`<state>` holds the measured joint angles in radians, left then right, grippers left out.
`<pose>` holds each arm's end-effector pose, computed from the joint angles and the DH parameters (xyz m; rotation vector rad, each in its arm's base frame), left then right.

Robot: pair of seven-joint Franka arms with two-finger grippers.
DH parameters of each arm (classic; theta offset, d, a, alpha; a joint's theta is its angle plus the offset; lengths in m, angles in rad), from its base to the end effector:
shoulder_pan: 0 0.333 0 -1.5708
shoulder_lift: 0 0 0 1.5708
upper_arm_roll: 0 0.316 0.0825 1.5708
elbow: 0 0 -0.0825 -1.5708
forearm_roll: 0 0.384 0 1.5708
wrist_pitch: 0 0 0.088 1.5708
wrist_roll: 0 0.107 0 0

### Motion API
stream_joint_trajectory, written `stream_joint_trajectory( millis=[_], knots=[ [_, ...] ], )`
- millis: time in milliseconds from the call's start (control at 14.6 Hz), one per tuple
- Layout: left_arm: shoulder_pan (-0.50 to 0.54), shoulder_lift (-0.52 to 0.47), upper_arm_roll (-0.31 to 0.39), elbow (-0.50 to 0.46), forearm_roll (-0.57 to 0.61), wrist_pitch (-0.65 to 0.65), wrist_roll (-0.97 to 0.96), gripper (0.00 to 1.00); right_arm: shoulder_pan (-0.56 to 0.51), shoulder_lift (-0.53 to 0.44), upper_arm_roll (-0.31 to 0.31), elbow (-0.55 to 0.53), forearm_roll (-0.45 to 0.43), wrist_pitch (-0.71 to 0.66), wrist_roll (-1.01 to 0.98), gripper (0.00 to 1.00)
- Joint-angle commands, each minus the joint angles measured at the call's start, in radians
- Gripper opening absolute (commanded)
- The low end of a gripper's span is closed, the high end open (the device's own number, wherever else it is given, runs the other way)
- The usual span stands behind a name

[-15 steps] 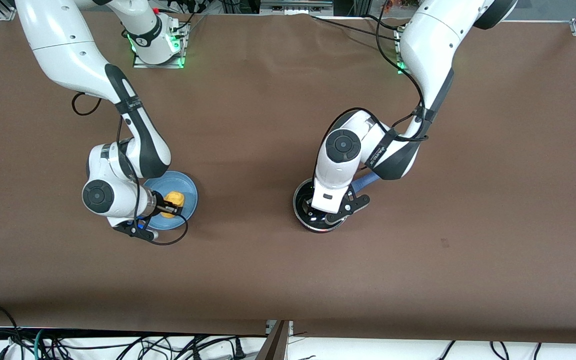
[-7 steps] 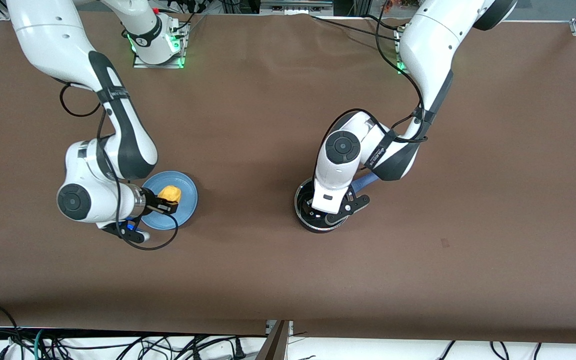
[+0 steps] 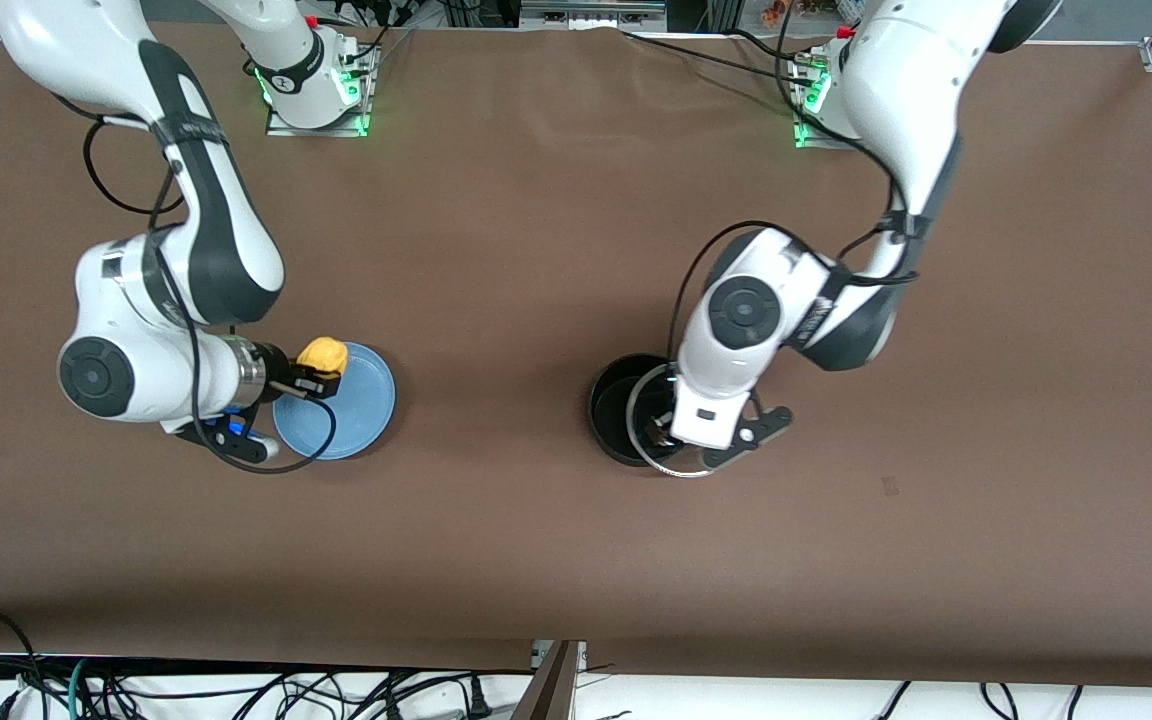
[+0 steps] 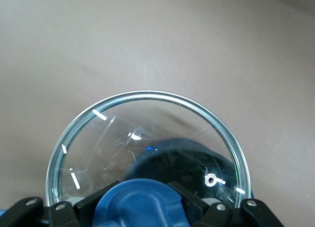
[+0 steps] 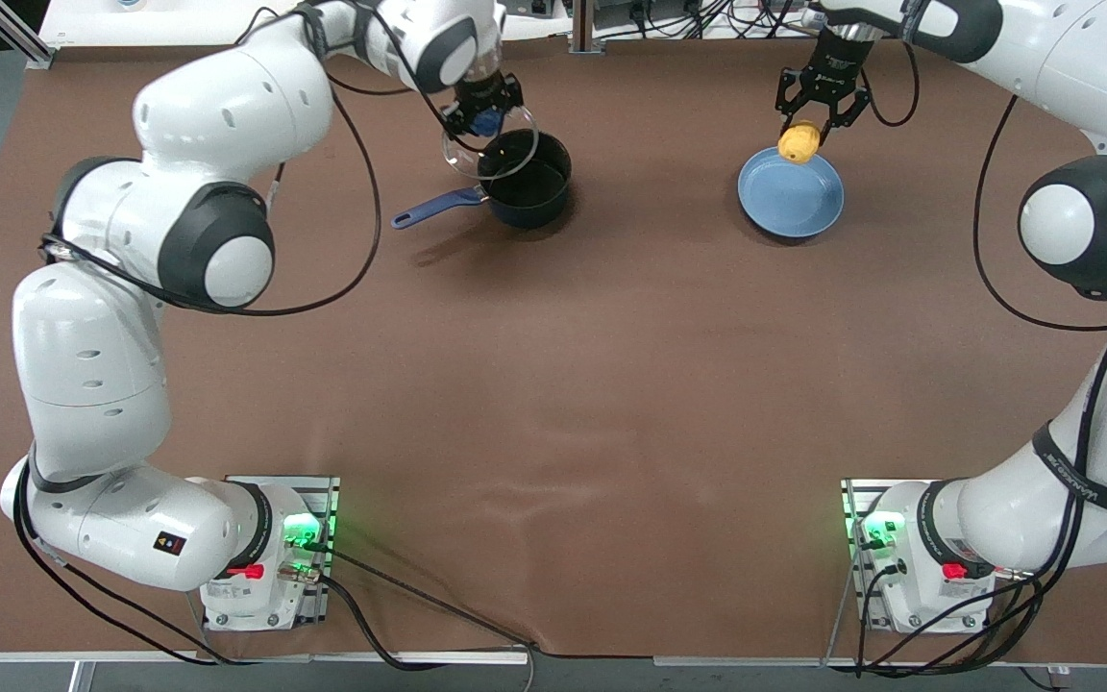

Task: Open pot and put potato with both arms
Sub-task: 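Lift the lid with the left gripper while the right gripper lifts the potato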

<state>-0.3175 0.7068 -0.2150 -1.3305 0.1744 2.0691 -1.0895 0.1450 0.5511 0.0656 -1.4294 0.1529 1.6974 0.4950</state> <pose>0.6592 -0.3360 0.3246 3.0087 0.8176 0.0713 0.6595 0.1483 0.3566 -2.9849 0.4973 0.5002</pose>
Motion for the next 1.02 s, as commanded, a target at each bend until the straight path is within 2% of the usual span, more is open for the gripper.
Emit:
stream_joint_trajectory(
  millis=[0,205,342,478,752,957],
  knots=[
    [0.055,-0.084,-0.018,-0.026,-0.035,-0.096,0.114,0.16,0.016,-0.025,0.026,0.000,0.087,-0.035,0.152,0.56],
    [0.135,-0.156,-0.018,-0.056,-0.084,-0.159,0.299,0.16,0.089,-0.007,0.078,0.035,0.123,0.005,0.402,0.56],
    [0.210,-0.211,-0.018,-0.090,-0.156,-0.178,0.446,0.16,0.168,0.007,0.086,0.037,0.152,0.092,0.558,0.56],
    [0.259,-0.239,-0.018,-0.105,-0.159,-0.210,0.529,0.17,0.246,0.038,0.088,0.049,0.174,0.204,0.696,0.56],
    [0.345,-0.271,-0.018,-0.165,-0.159,-0.211,0.712,0.17,0.378,0.148,0.086,0.144,0.177,0.434,0.927,0.57],
    [0.373,-0.308,-0.017,-0.251,-0.158,-0.160,0.758,0.17,0.445,0.213,0.086,0.155,0.175,0.632,1.028,0.61]
  ],
)
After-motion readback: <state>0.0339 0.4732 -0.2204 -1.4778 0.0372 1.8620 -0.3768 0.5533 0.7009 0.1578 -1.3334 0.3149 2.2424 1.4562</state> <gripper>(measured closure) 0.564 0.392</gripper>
